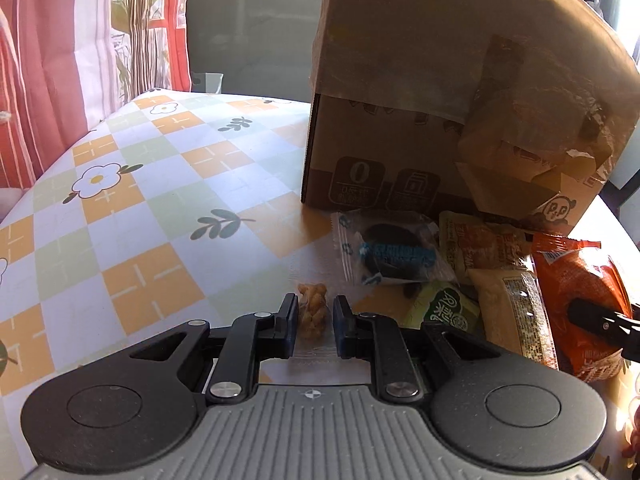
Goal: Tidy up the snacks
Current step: 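Lift the pastry twist with the left tool while the right tool carries the orange bag over the box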
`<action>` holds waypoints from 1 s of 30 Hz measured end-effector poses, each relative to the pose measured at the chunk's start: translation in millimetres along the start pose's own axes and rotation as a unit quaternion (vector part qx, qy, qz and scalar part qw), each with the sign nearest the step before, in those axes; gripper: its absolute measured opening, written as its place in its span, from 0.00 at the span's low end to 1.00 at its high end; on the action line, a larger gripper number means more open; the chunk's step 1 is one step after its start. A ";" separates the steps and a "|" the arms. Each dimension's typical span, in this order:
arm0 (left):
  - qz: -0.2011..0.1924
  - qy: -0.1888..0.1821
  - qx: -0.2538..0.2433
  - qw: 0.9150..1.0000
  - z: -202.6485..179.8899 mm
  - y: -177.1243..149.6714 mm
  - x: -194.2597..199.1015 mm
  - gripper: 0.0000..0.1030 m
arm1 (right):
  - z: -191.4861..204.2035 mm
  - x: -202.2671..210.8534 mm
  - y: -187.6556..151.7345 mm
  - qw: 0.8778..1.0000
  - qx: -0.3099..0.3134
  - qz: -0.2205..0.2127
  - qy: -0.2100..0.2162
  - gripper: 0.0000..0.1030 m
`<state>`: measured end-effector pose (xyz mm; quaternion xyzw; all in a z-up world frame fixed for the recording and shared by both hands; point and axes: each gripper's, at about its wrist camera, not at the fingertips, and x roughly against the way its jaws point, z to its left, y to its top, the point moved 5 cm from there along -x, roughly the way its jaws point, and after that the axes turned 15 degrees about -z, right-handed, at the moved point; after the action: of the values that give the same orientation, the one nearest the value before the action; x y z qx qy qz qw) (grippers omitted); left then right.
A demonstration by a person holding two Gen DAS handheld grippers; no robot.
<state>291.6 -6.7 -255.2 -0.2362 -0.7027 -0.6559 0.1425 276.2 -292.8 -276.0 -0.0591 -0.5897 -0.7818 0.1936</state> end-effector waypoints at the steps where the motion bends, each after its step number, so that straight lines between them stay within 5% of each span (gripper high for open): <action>1: -0.001 0.000 -0.003 1.000 -1.5 -1.3 1.6 0.19 | 0.1 -0.1 0.0 1.000 0.001 0.000 0.000 0.82; 23: -0.013 -0.021 0.007 1.000 0.0 -0.5 14.8 0.20 | -4.5 2.3 0.4 1.000 -0.009 0.000 -0.004 0.81; 30: -0.016 -0.023 0.012 1.000 -2.2 4.4 8.9 0.27 | -3.6 1.1 0.6 1.000 -0.006 0.000 -0.003 0.81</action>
<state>286.1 -7.4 -246.7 -0.2383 -0.7172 -0.6440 0.1183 275.8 -296.6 -276.2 -0.0628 -0.5859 -0.7848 0.1918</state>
